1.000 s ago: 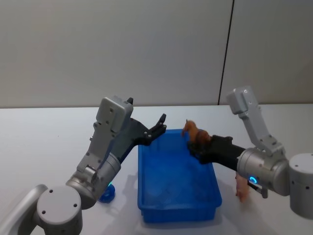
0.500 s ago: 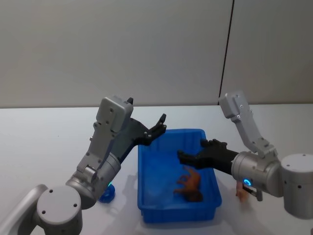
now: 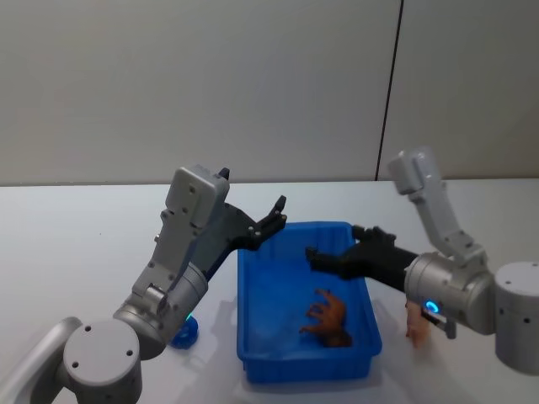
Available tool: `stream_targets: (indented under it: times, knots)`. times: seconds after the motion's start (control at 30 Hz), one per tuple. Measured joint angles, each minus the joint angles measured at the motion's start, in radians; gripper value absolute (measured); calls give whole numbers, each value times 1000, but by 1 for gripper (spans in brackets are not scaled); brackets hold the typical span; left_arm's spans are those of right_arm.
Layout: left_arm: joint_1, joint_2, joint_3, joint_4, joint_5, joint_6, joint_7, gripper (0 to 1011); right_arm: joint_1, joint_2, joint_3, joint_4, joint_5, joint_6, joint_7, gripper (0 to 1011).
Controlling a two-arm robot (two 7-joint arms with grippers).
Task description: Pick up the two dolls from the table and place them into the box.
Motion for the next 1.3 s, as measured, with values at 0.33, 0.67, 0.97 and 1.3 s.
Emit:
stream_targets:
  times: [0.33, 0.67, 0.97, 1.3]
  knots:
    - [0, 0, 0, 0, 0, 0, 0, 1001, -39, 39, 47, -64, 88, -84, -56, 1001]
    - [0, 0, 0, 0, 0, 0, 0, 1001, -91, 81, 94, -115, 182, -78, -130, 1001]
    - [0, 0, 0, 0, 0, 0, 0, 1001, -160, 120, 122, -167, 255, -39, -180, 1001]
    - [0, 0, 0, 0, 0, 0, 0, 1001, -227, 148, 140, -220, 305, 0, -234, 1001]
